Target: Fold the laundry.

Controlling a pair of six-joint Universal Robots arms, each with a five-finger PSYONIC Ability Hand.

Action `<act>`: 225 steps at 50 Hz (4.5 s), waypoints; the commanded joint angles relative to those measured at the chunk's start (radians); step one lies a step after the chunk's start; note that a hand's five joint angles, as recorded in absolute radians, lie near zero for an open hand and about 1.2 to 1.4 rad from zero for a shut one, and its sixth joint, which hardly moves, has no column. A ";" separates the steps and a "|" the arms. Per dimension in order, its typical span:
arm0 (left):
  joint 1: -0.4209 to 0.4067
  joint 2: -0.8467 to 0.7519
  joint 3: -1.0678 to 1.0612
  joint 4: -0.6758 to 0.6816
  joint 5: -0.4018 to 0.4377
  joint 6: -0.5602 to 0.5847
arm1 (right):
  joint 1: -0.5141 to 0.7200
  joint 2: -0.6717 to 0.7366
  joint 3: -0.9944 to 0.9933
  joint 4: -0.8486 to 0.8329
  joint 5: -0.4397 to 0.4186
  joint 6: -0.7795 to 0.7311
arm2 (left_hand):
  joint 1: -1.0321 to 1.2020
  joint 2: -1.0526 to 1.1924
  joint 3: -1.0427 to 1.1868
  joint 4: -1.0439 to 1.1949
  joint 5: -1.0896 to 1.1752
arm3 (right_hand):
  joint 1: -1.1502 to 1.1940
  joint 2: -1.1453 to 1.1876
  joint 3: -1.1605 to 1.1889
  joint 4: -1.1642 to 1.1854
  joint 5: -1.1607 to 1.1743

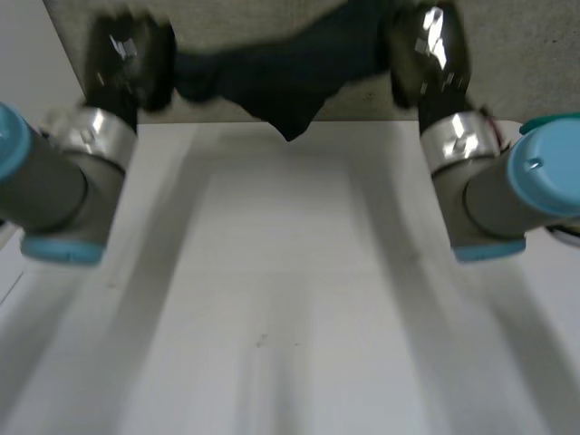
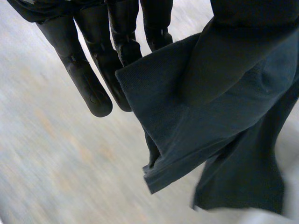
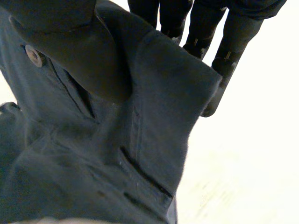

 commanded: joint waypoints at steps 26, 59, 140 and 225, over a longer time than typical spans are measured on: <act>-0.013 0.180 -0.572 -0.063 0.119 -0.042 | -0.087 -0.187 0.160 0.982 -0.036 -0.085 | 0.229 0.198 0.206 0.197 0.223 | -0.734 -0.785 -0.793 -0.804 -0.793; -0.013 0.321 -0.595 -0.441 0.165 -0.012 | -0.058 -0.176 0.233 0.958 -0.032 -0.182 | 0.229 0.198 0.206 0.197 0.223 | 0.265 0.214 0.205 0.195 0.205; 0.002 0.335 -0.590 -0.711 0.194 0.160 | -0.047 -0.212 0.401 1.026 -0.060 -0.400 | 0.229 0.198 0.206 0.197 0.223 | 0.265 0.214 0.205 0.195 0.205; 0.050 0.266 -0.655 -0.470 0.241 0.080 | -0.078 -0.100 0.436 0.623 -0.181 -0.373 | 0.229 0.198 0.206 0.197 0.223 | 0.265 0.214 0.205 0.195 0.205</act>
